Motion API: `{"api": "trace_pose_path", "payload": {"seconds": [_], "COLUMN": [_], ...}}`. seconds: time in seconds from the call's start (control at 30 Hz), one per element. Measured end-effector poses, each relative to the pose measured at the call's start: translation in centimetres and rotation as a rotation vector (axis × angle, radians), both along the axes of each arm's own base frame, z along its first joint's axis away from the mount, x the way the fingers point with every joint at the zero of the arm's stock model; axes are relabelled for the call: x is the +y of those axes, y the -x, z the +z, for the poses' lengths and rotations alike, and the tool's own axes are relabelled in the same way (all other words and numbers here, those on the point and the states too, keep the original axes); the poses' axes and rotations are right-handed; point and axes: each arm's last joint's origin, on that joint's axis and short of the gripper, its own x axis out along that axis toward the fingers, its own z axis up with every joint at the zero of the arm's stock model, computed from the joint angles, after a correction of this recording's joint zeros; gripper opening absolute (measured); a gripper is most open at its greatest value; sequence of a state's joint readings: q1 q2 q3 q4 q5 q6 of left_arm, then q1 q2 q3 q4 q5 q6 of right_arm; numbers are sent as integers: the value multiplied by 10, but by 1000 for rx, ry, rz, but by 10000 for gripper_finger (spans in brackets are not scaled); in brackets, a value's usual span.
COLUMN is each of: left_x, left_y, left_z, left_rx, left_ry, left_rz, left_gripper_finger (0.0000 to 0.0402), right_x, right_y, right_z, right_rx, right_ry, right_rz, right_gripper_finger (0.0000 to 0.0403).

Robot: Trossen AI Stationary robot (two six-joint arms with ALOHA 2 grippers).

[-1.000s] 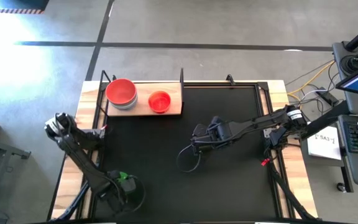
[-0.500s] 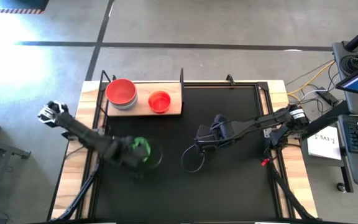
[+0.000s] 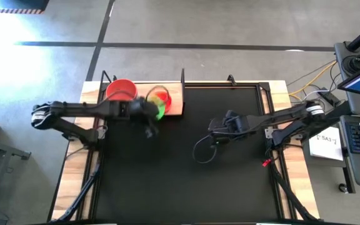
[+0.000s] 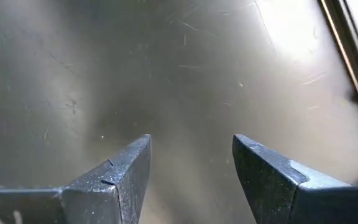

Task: Place and stack bowls onto a shelf
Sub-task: Stack the light green bowl on top of the light orange bowl on the shelf

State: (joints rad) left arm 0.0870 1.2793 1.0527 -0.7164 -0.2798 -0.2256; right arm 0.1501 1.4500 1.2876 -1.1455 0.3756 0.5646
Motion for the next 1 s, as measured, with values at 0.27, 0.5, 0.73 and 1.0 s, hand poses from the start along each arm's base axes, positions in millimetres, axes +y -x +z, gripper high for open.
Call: {"api": "trace_pose_path", "payload": {"seconds": [0.27, 0.5, 0.73, 1.0], "left_x": [68, 90, 92, 92], "left_y": [-7, -16, -21, -22], "left_z": [-13, -28, -36, -37], "left_rx": [3, -6, 23, 24], "left_ry": [-25, 13, 17, 27], "left_rz": [78, 48, 25, 24], "left_gripper_finger": [0, 0, 0, 0], "right_x": [-8, -11, -12, -14], "right_y": [32, 55, 65, 73], "right_z": [-20, -32, -42, -51], "right_rx": [-126, -243, -398, -502], "right_ry": [-25, -39, -31, -13], "right_rz": [-4, 4, 73, 124], "right_gripper_finger": [215, 215, 215, 215]}}
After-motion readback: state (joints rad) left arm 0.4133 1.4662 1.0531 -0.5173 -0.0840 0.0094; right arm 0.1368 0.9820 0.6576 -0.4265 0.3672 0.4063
